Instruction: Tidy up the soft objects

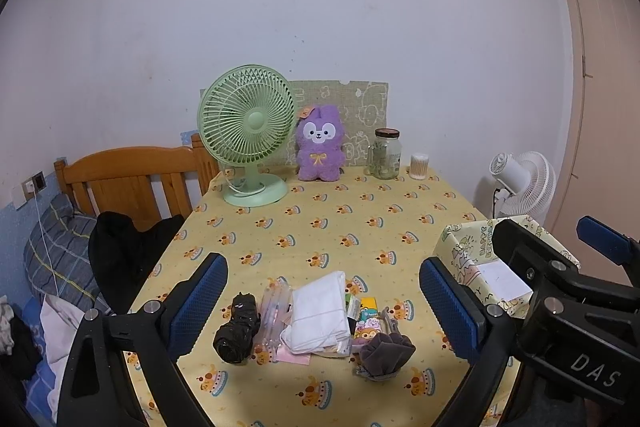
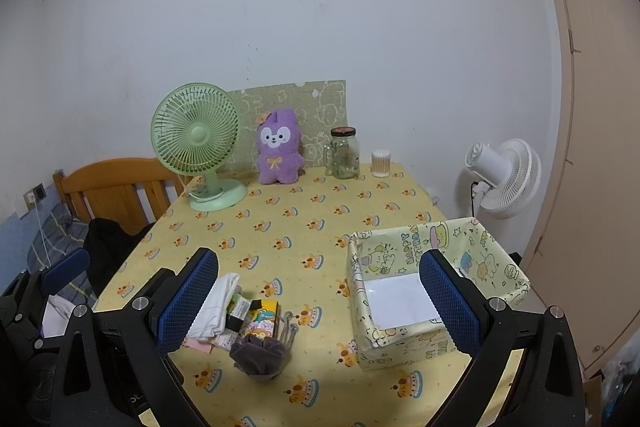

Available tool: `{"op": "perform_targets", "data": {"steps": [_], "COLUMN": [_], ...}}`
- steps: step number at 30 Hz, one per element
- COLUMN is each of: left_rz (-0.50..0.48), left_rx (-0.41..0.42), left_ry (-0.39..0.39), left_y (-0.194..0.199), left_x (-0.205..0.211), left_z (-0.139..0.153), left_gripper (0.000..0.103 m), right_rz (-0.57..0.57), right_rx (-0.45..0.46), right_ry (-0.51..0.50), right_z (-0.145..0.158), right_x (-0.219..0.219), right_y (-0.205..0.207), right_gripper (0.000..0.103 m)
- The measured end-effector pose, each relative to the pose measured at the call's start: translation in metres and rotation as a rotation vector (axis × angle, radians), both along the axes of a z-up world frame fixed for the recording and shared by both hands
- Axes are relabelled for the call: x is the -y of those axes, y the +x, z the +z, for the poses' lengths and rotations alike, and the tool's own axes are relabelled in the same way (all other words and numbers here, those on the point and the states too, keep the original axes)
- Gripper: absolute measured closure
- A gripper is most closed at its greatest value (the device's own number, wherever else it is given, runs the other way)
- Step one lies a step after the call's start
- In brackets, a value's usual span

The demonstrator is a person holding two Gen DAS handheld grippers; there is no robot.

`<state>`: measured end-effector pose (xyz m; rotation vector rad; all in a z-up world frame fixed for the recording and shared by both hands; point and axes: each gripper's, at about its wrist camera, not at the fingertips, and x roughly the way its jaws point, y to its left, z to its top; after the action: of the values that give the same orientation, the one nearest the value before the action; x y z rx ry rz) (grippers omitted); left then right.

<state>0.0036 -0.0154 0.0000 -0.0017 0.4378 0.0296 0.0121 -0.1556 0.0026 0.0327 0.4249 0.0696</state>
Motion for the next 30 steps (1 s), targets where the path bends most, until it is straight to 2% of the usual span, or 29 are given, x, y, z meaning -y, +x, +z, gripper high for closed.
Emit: {"op": "perform_targets", "data": {"steps": [20, 30], "left_rz": [-0.009, -0.015], "left_rx": [0.007, -0.001], "left_ry": [0.012, 0.013], "left_y": [-0.0004, 0.0008], "left_x": [0.0052, 0.0062], "left_z": [-0.0006, -0.0038], "left_gripper": [0.006, 0.011], "right_rz": [0.003, 0.010], "right_rx": [0.002, -0.009], "right_ry": [0.006, 0.002], "right_z": [-0.0010, -0.0020], "right_x": [0.0019, 0.0013], "right_y": [0.0009, 0.0021], "right_gripper": [0.001, 0.004]}}
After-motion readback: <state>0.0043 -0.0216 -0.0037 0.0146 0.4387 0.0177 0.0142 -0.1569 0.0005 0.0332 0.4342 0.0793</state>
